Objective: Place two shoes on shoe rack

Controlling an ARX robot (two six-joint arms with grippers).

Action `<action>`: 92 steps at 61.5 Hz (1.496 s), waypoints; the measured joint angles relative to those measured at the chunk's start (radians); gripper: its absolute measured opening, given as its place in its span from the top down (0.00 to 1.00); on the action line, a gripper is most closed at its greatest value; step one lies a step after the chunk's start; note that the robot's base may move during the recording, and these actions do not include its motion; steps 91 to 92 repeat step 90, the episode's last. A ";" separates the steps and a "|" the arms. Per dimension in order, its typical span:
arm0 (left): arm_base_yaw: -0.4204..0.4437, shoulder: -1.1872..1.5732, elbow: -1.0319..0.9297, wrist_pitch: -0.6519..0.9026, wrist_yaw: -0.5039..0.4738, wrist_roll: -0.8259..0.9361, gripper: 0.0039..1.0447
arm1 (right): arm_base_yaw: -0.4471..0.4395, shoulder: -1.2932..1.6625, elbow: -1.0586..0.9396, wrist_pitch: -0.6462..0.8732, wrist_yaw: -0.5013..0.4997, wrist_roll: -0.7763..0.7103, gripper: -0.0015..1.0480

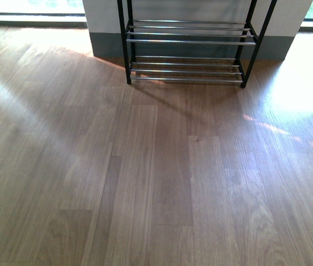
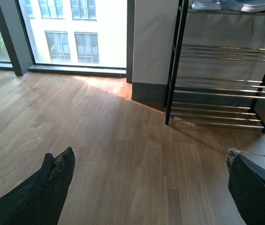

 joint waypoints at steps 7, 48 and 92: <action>0.000 0.000 0.000 0.000 0.001 0.000 0.09 | 0.000 0.000 0.000 0.000 0.000 0.000 0.09; 0.000 0.000 0.000 0.000 -0.001 0.000 0.09 | 0.000 0.000 0.000 0.000 0.000 0.000 0.09; 0.000 0.000 0.000 0.000 0.002 0.000 0.09 | 0.000 0.000 0.000 0.000 0.003 0.000 0.09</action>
